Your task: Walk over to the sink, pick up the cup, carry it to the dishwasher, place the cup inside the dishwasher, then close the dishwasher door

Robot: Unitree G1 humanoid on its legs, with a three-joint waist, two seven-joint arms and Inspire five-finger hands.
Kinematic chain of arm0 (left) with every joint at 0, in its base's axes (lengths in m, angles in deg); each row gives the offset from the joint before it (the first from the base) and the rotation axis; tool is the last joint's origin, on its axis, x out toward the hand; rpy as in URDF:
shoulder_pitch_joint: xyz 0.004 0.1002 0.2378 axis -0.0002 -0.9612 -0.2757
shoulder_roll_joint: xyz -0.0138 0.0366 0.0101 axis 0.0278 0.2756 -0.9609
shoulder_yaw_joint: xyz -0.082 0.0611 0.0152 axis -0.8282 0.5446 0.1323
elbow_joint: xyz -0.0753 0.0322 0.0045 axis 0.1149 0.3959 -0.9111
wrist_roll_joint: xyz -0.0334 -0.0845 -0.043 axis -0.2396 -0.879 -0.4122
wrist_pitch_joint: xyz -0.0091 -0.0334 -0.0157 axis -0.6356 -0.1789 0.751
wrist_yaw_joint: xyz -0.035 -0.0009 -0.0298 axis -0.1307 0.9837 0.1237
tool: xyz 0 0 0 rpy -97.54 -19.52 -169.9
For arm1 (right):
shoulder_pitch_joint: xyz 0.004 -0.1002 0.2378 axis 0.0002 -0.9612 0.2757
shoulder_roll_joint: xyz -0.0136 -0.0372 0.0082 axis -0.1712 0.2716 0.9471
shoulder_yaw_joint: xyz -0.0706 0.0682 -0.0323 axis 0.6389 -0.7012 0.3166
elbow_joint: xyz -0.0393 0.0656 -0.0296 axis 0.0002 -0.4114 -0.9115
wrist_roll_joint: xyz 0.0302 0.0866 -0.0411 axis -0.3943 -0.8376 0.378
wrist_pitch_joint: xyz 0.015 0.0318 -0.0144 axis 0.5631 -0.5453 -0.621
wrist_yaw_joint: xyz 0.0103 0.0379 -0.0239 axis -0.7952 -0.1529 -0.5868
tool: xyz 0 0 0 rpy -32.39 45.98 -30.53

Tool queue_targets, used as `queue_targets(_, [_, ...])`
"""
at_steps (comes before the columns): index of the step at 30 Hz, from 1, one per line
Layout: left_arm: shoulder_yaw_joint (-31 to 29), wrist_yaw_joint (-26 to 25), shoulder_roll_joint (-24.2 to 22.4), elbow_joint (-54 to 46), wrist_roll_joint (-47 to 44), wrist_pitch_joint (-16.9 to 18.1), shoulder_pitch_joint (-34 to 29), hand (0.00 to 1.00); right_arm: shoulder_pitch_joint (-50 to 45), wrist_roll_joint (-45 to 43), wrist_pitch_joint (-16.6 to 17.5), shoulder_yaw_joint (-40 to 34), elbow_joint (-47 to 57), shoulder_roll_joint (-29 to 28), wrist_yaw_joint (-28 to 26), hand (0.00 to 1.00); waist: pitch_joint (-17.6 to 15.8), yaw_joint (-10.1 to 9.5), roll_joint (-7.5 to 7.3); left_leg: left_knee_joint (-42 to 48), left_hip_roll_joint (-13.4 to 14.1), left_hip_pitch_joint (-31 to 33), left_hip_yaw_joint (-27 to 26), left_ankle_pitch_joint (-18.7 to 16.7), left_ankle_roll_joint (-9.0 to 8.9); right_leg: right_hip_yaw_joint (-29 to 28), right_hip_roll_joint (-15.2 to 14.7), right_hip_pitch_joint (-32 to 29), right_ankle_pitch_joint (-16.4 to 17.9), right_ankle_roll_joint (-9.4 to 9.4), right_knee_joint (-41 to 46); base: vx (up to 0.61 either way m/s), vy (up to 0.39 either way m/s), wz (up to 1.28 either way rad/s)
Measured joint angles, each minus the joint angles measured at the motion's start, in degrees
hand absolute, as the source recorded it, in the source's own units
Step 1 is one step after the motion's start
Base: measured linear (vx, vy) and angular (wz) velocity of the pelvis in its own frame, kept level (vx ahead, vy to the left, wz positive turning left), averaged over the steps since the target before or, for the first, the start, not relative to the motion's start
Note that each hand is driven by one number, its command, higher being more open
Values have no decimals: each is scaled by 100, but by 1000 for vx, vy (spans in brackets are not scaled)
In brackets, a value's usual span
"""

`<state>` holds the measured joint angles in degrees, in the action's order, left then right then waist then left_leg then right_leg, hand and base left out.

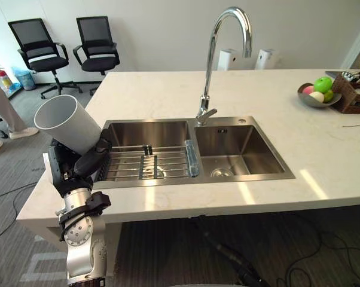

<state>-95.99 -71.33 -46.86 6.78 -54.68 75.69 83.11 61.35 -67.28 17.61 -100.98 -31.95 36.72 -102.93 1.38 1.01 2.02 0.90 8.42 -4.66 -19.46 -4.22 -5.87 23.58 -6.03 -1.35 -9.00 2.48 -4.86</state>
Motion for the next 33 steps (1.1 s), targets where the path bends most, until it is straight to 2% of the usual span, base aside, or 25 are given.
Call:
queue_targets(2, [-151,0,-54,-5,-119,111,-113,0,-12,68,51,-80,-245,45,-9,100,-44,-66,26,-77,-39,118,343,117,29,346,-29,45,64,27,1,-16,-13,97])
queue_targets(4, [-563,-31,-274,-76,-227,193,-282,0,-28,236,57,-46,-285,163,-25,100,-114,-275,46,-80,-38,193,783,184,29,762,-49,234,143,47,1,6,-32,92])
queue_targets(7, [-937,-47,-309,-369,-274,197,-720,0,-16,413,55,-16,-409,296,-47,100,-142,-487,78,-88,-63,372,1445,322,17,1442,-80,471,285,95,17,-9,-27,115])
queue_targets(9, [-1094,-38,-366,-513,-322,197,-807,0,60,418,56,35,-523,402,-100,100,-187,-566,92,-145,-143,533,1495,558,101,1981,-193,632,427,130,88,-57,7,139])
queue_targets(10, [-1094,-5,-386,-544,-351,197,-798,0,87,417,58,26,-562,428,-118,100,-232,-537,71,-164,-169,569,1240,594,284,2245,-251,752,501,165,113,-104,62,203])
queue_targets(11, [-1097,199,-385,-576,-520,202,-809,0,123,406,47,-12,-612,455,-114,100,-330,-501,82,-243,-119,480,348,488,1043,2893,-358,1025,580,243,174,-94,74,249])
queue_targets(12, [-1088,368,-364,-579,-668,230,-796,0,144,383,49,-63,-607,458,-127,100,-339,-389,-58,-173,-29,384,-805,317,1332,3478,-562,1242,569,282,91,-58,101,255])
queue_targets(13, [-1054,446,-383,-577,-727,264,-751,0,209,368,52,-70,-613,463,-133,100,-427,-315,-78,419,170,470,-1451,168,1367,3740,-652,1344,597,328,174,-6,189,241])
queue_targets(14, [-962,603,-444,-601,-822,380,-761,0,325,373,48,-104,-578,673,-132,100,-496,-437,129,1598,611,436,-2650,101,1318,4148,-796,1530,717,439,453,23,225,158])
queue_targets(16, [-810,648,-480,-879,-876,424,-761,0,522,387,4,-328,-577,806,-128,100,-455,-448,317,1340,551,306,-3171,-17,896,4448,-794,1712,780,525,653,26,259,144])
queue_targets(17, [-761,662,-479,-994,-875,450,-759,0,599,389,3,-403,-552,792,-130,100,-457,-443,315,1238,489,295,-3154,-29,847,4491,-800,1763,802,516,704,47,268,141])
queue_targets(18, [-665,685,-480,-1154,-874,494,-757,0,715,392,5,-568,-438,702,-140,100,-483,-452,289,1062,303,265,-2956,11,718,4514,-930,1878,873,525,926,67,241,119])
queue_targets(20, [-420,709,-514,-1222,-875,491,-817,0,845,441,11,-751,-385,669,-147,100,-516,-495,270,934,47,218,-2639,-26,743,4515,-1481,2001,1004,542,1812,94,296,115])
queue_targets(21, [-206,707,-529,-1259,-873,468,-830,0,862,468,3,-747,-329,719,-147,100,-526,-462,277,937,-151,219,-2376,-122,831,4256,-2020,2011,1023,503,2781,154,383,154])
queue_targets(22, [18,724,-503,-1320,-879,409,-779,0,786,500,-20,-736,-179,698,-147,100,-575,-401,202,940,-421,231,-1951,-237,939,3562,-2551,1825,857,-211,3806,135,328,180])
queue_targets(23, [165,730,-495,-1331,-886,383,-764,0,687,504,-23,-729,-109,679,-148,100,-579,-312,198,935,-528,244,-1668,-282,1009,2983,-2669,1603,583,-651,4231,236,236,229])
queue_targets(24, [436,776,-429,-1324,-959,386,-699,0,622,485,-22,-723,-93,604,-145,100,-626,-129,199,883,-667,342,-1036,-351,1173,1574,-2498,1056,566,-621,4890,210,102,230])
queue_targets(25, [597,796,-376,-1239,-990,409,-562,0,627,449,25,-725,-59,454,-159,100,-742,-54,183,836,-754,366,-628,-339,1241,682,-2061,610,1197,-145,5249,299,116,243])
queue_targets(27, [974,757,-317,-849,-997,425,-397,0,630,392,136,-479,6,322,-168,100,-934,-5,49,585,-1051,242,27,-280,1327,-269,-1261,-215,1998,-131,5207,283,44,201])
queue_targets(28, [1226,671,-278,-602,-993,419,-392,0,586,391,134,-211,-10,300,-177,100,-1011,-7,-14,469,-1189,105,321,-288,1328,-670,-907,-668,2256,-111,4901,301,41,156])
queue_targets(29, [1328,627,-271,-484,-992,408,-393,0,571,356,191,-175,51,237,-198,100,-1041,-6,-15,432,-1225,48,462,-314,1327,-873,-719,-904,2314,-93,4722,338,13,127])
queue_targets(30, [1501,576,-269,-307,-992,334,-388,0,534,353,175,-51,230,156,-204,100,-1072,25,-18,429,-1257,-59,751,-417,1337,-1296,-304,-1361,2322,-93,4350,298,-16,97])
queue_targets(31, [1613,577,-266,-241,-993,295,-383,0,494,336,137,62,274,143,-225,100,-1073,55,-18,450,-1253,-108,914,-481,1333,-1529,-91,-1542,2304,-69,4086,528,-87,177])
queue_targets(32, [2041,607,-203,-192,-991,237,-357,0,310,193,27,368,360,78,-341,100,-1073,190,-19,573,-1228,-248,1484,-698,1344,-2252,373,-1893,2022,22,3100,492,-116,160])
queue_targets(33, [2173,648,-183,-192,-990,236,-326,0,267,43,15,395,411,31,-378,100,-1070,197,-24,630,-1227,-303,1641,-788,1302,-2425,458,-1984,1870,34,2787,641,-172,148])
